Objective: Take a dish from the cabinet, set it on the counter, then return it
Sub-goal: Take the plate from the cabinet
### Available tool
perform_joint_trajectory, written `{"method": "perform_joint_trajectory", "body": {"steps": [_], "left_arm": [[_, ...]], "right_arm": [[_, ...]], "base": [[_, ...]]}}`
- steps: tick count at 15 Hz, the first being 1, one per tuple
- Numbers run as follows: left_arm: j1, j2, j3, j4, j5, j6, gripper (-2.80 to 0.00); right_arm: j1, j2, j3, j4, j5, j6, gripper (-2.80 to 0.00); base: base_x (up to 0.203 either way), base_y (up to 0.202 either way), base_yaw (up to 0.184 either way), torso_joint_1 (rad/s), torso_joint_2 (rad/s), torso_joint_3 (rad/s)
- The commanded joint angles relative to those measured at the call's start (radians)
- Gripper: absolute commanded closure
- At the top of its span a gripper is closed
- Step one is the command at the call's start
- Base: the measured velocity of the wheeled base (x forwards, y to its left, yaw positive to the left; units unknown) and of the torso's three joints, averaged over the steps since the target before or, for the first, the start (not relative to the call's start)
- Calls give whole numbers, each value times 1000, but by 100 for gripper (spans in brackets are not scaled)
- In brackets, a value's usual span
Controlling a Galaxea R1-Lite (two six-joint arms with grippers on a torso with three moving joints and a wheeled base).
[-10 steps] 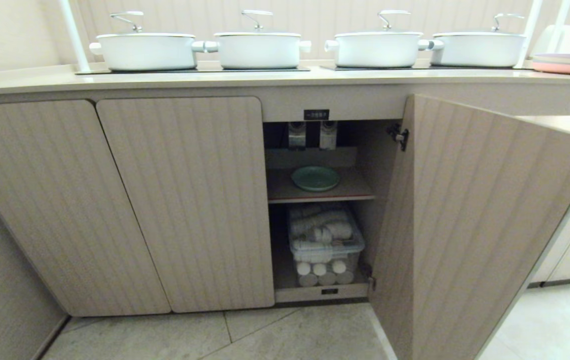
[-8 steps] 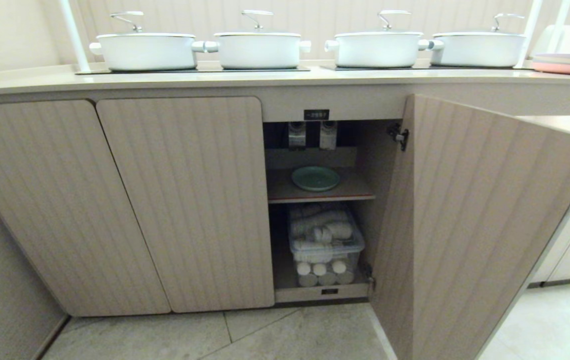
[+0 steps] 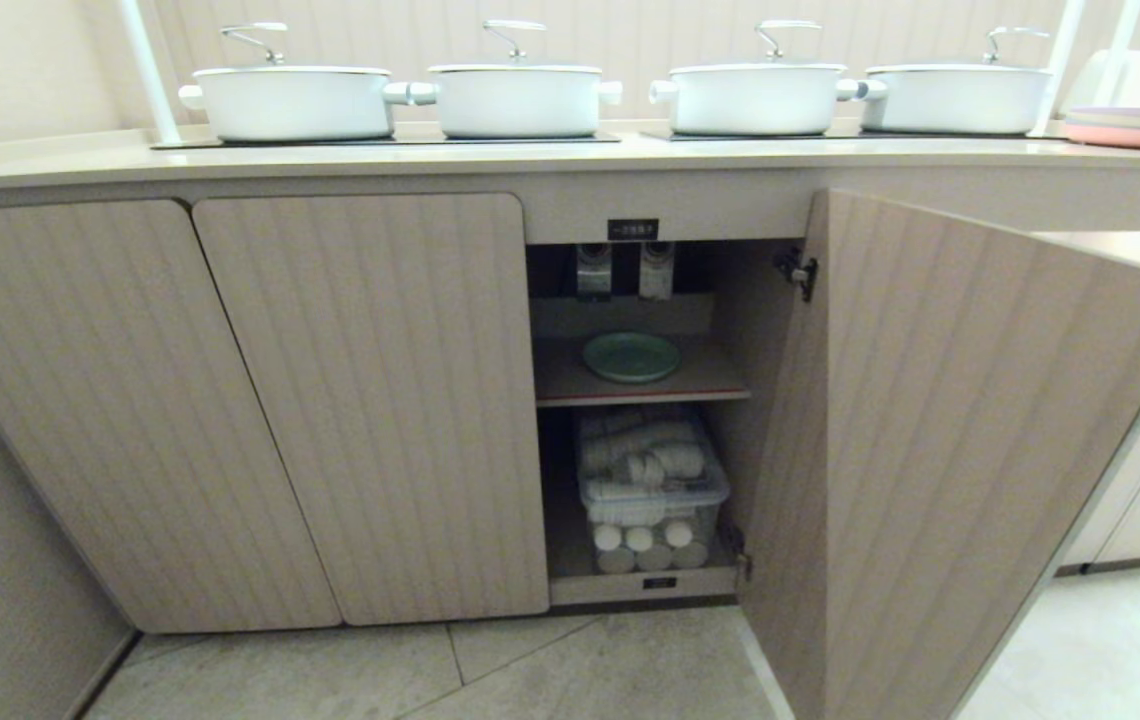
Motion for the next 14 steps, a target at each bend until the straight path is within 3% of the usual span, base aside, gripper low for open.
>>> {"method": "perform_joint_trajectory", "body": {"steps": [1,14], "left_arm": [[0,0,0,0,0,1,0],[0,0,0,0,2,0,0]], "right_arm": [[0,1,-1,0,0,-1,0],[0,0,-1,0,0,-1,0]], "base": [[0,0,0,0,0,0],[0,0,0,0,0,0]]}}
